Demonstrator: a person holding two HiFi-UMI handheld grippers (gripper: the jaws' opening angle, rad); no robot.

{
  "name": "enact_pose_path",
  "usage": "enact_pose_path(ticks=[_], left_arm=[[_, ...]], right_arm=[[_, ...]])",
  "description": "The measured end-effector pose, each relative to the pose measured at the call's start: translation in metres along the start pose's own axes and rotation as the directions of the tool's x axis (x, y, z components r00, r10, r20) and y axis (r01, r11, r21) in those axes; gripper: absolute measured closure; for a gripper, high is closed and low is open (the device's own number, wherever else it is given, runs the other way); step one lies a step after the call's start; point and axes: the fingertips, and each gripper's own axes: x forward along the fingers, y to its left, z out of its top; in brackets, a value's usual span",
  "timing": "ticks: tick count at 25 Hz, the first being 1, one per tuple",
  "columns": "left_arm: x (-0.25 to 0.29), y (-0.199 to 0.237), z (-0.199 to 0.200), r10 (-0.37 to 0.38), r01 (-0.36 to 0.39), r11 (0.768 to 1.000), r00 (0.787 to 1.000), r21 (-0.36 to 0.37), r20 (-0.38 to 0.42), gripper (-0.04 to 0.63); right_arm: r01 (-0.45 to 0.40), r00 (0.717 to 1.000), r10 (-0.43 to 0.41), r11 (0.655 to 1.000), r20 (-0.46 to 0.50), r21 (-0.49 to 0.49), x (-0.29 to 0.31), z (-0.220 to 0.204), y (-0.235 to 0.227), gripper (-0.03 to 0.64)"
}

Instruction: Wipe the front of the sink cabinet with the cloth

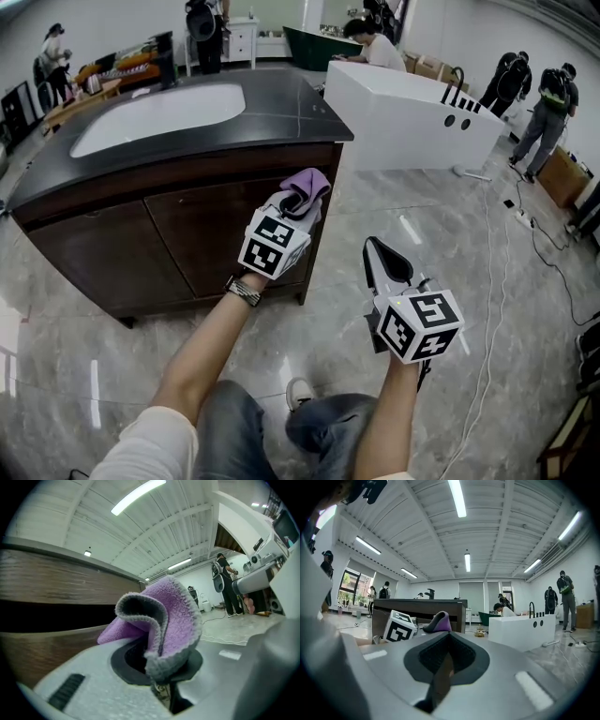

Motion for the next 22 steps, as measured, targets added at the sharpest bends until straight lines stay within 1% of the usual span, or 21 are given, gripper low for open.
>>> enact_pose_path(ticks=[2, 5, 9, 12, 14, 16, 20, 22], left_arm=[[0.008, -0.006, 0.000, -0.023, 0.023, 1.000, 1.000, 0.004, -0.001, 0.552], [0.019, -0.024, 0.000, -0.096, 0.096, 0.995, 0.995, 0.018, 0.008, 0.551], [0.023, -0.064, -0.004, -0.222, 0.220, 0.974, 0.974, 0.051, 0.040, 0.551], [0.021, -0.088, -0.022, -0.272, 0.271, 0.962, 0.962, 0.042, 0.028, 0.552], [0.020, -0.095, -0.040, -0.279, 0.279, 0.960, 0.960, 0.029, 0.001, 0.552], [0.020, -0.098, -0.057, -0.270, 0.270, 0.963, 0.962, 0.019, -0.031, 0.552], [0.015, -0.090, -0.091, -0.221, 0.224, 0.974, 0.972, 0.026, -0.086, 0.552], [0.008, -0.083, -0.103, -0.187, 0.192, 0.981, 0.977, 0.034, -0.102, 0.552]], right_arm=[[-0.002, 1.000, 0.002, 1.000, 0.001, 0.005, -0.001, 0.001, 0.000, 0.609], [-0.002, 1.000, 0.002, 1.000, 0.010, 0.019, -0.005, 0.004, 0.000, 0.609], [0.025, 0.999, -0.025, 1.000, 0.032, 0.004, -0.014, 0.012, -0.005, 0.609], [0.051, 0.998, -0.051, 0.998, 0.036, -0.024, -0.017, 0.016, -0.007, 0.609], [0.053, 0.998, -0.052, 0.998, 0.039, -0.032, -0.017, 0.019, -0.007, 0.609], [0.049, 0.998, -0.049, 0.999, 0.041, -0.017, -0.016, 0.019, -0.007, 0.609], [0.049, 0.997, -0.050, 0.999, 0.051, 0.022, -0.013, 0.018, -0.007, 0.609], [0.028, 0.997, -0.031, 0.999, 0.068, 0.040, -0.013, 0.023, -0.001, 0.609]])
